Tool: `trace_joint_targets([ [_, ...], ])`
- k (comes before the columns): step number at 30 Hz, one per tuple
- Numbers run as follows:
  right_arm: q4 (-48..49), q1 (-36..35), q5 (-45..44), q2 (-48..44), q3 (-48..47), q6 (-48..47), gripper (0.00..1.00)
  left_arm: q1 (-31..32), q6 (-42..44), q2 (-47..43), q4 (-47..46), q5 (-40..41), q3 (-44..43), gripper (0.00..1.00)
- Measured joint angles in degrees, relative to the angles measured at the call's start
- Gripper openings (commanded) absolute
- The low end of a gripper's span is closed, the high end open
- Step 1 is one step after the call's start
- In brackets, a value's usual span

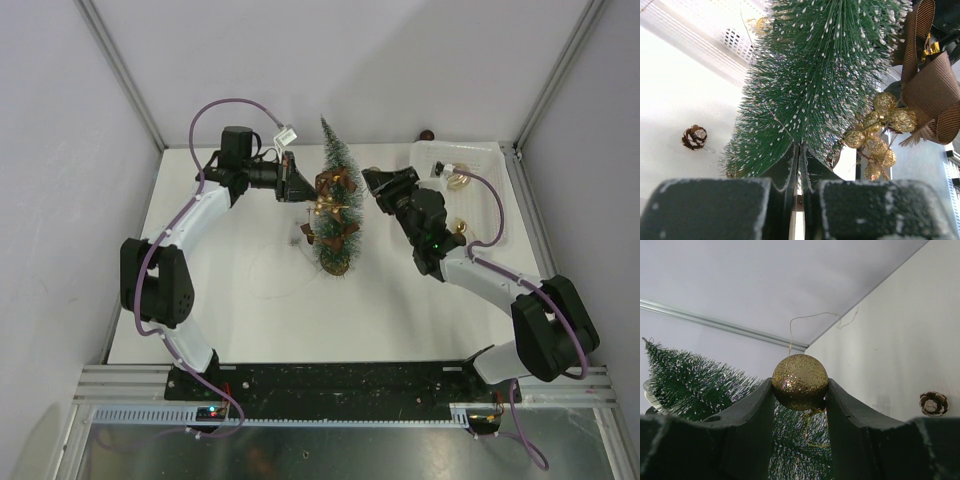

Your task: Decorate the small christmas tree

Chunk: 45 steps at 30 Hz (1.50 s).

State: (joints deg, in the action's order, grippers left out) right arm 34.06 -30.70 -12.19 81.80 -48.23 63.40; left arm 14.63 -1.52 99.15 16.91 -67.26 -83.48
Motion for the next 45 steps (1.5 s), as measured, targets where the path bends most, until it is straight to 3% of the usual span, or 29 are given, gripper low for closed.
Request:
trace_joint_targets([
  [17,0.00,-0.52,-1.90,-1.38,0.33,-0.61,0.11,0.00,0.00,0.00,0.00,-0.04,0.00,0.04],
  [26,-0.90,-0.20,-5.51,-0.09,-7.50,-4.37,0.10,0.00,0.00,-0.02,0.00,-0.35,0.00,0.04],
  [45,-3.50,-1.60,-10.91,5.16,-11.58,-10.38,0.08,0.00,0.02,-0.04,0.00,-0.44,0.09,0.03],
])
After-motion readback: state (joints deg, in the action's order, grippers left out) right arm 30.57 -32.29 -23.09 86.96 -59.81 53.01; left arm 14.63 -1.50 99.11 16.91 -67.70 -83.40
